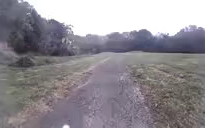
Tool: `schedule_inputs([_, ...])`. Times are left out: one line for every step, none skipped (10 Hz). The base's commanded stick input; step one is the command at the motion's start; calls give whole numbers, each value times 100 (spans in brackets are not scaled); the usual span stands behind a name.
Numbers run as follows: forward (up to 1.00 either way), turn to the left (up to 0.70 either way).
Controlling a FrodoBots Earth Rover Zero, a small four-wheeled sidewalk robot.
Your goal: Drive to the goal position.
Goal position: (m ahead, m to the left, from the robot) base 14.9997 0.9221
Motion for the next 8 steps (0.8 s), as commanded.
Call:
schedule_inputs([45,0])
schedule_inputs([45,0])
schedule_inputs([45,0])
schedule_inputs([45,0])
schedule_inputs([45,0])
schedule_inputs([45,0])
schedule_inputs([45,0])
schedule_inputs([45,-27])
